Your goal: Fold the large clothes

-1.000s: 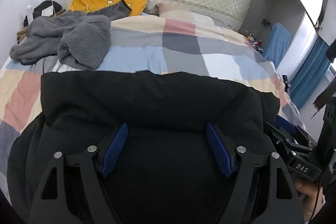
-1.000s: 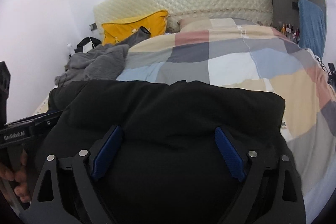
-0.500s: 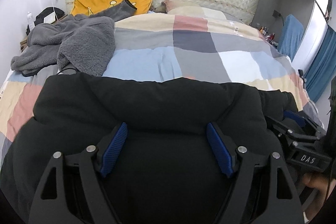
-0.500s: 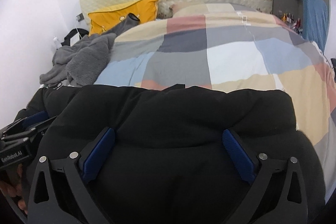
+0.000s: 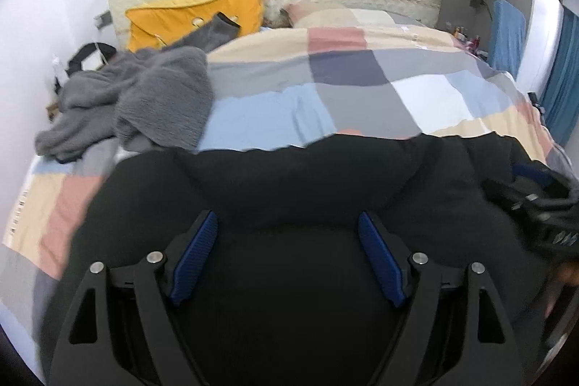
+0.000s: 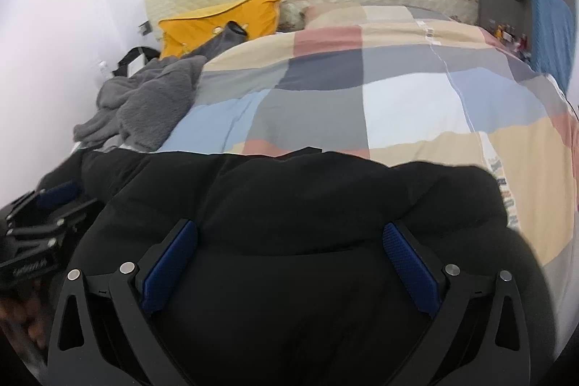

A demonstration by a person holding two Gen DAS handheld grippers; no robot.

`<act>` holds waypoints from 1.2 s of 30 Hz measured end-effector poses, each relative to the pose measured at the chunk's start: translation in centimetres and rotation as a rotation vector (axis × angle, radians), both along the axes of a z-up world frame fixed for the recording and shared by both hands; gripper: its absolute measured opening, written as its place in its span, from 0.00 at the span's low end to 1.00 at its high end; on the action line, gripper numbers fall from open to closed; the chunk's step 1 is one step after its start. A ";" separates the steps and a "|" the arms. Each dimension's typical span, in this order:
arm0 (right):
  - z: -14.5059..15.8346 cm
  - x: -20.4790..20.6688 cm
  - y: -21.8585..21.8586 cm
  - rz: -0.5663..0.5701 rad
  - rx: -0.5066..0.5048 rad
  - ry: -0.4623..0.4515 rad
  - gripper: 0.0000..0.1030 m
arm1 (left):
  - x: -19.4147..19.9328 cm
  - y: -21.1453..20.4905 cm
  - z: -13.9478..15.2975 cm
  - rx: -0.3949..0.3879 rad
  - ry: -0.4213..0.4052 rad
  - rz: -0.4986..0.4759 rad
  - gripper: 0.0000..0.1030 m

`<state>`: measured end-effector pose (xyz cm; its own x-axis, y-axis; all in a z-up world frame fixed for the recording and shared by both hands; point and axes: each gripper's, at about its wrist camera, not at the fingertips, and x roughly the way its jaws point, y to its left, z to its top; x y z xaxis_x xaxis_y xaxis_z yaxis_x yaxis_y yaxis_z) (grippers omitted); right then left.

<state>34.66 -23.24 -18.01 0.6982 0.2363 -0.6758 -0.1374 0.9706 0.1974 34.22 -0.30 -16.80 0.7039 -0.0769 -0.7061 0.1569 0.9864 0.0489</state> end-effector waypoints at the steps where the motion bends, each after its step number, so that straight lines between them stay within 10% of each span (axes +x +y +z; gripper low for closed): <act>1: 0.4 -0.2 -0.5 -0.017 0.004 -0.010 0.99 | -0.2 0.6 0.2 -0.003 -0.008 0.010 0.78; 21: 1.0 -2.2 -6.2 -0.150 0.050 -0.001 0.99 | -0.1 5.2 -0.6 0.011 0.036 0.117 0.82; 36: 19.7 -16.5 -4.0 -0.126 0.062 -0.378 1.00 | -13.1 3.3 16.8 -0.160 -0.189 0.003 0.83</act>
<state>18.15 -27.27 1.71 0.9211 0.1647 -0.3527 -0.0919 0.9725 0.2141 21.11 3.04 0.04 0.8229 -0.1751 -0.5405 0.1572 0.9844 -0.0794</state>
